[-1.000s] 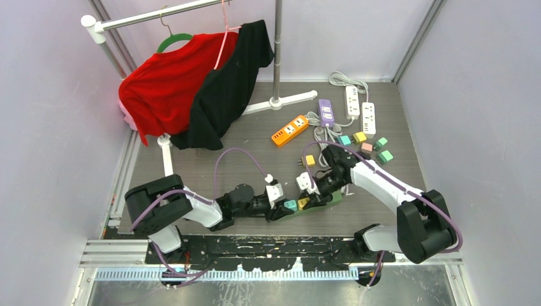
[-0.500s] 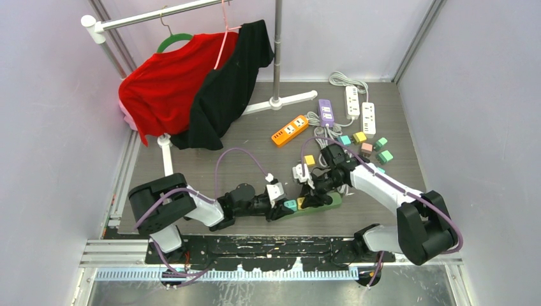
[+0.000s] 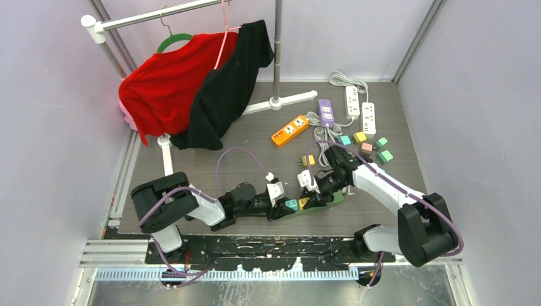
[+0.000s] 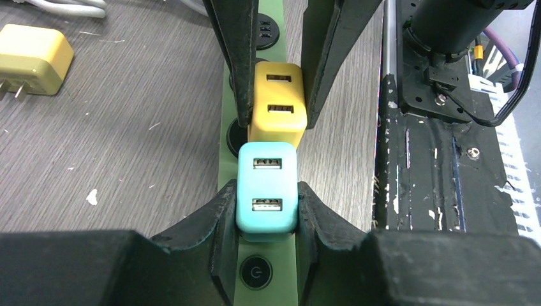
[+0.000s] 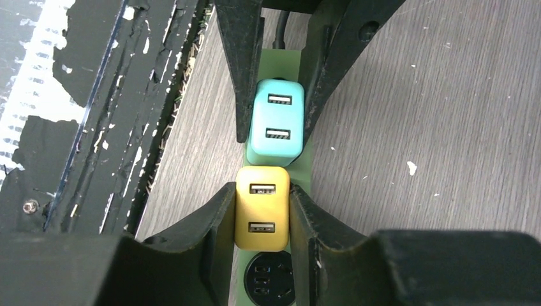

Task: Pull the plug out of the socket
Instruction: Remove the plug from the socket.

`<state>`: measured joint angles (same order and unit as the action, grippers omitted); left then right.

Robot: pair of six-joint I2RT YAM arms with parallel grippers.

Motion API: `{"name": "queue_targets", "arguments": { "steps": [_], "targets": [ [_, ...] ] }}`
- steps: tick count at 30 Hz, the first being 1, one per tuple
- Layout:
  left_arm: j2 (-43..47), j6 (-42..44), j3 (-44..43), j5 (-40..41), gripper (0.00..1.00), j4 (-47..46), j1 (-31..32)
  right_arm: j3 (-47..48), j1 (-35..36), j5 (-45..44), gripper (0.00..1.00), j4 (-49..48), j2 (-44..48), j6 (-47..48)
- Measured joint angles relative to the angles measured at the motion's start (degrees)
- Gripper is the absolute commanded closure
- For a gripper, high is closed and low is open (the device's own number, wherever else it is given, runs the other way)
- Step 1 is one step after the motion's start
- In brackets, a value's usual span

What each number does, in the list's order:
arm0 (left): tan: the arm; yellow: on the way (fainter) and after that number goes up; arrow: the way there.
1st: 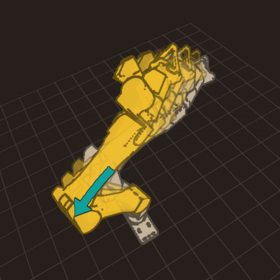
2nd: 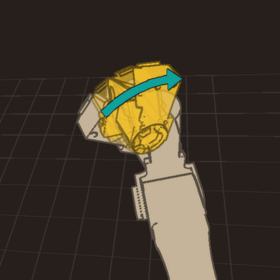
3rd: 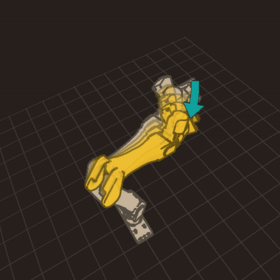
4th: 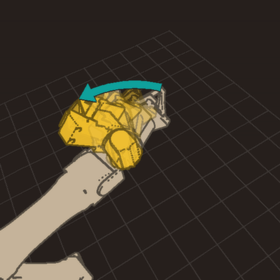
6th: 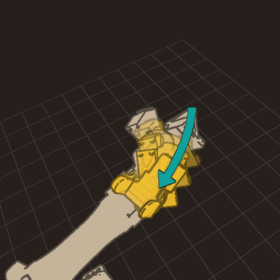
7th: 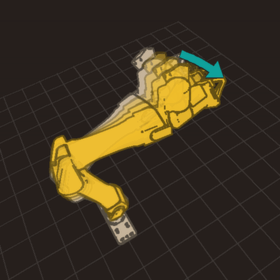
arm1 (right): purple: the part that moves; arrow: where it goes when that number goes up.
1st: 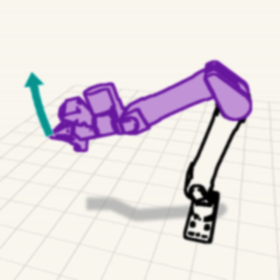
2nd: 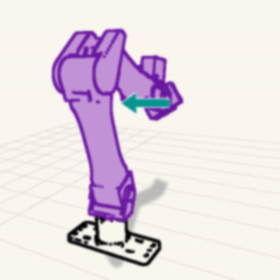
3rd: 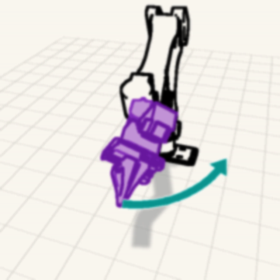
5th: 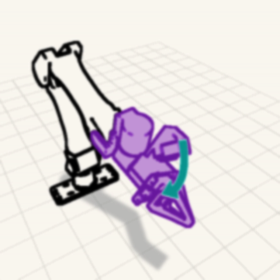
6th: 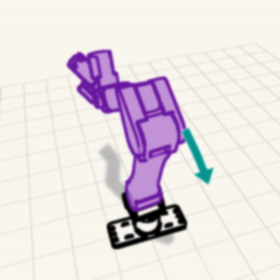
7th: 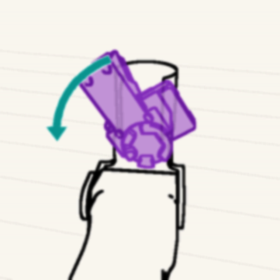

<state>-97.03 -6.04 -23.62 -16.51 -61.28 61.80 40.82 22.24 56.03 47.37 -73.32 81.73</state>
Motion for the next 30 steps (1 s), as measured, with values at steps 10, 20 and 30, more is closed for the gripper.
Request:
{"name": "queue_targets", "arguments": {
  "steps": [10,20,30],
  "targets": [
    [-0.9,-1.3,-0.7,-1.2,1.00,0.1,-0.8,-1.7,0.2,-3.0,0.99,-8.9,1.3,-20.9],
    [-1.4,-1.1,-2.1,-1.4,1.00,0.0,-0.9,0.7,-3.5,-0.4,0.99,2.1,1.3,-2.0],
    [-1.2,-1.3,-2.3,-2.2,1.00,1.5,-1.0,0.4,-0.2,-1.6,0.99,-1.6,1.3,-7.6]
  ]
}}
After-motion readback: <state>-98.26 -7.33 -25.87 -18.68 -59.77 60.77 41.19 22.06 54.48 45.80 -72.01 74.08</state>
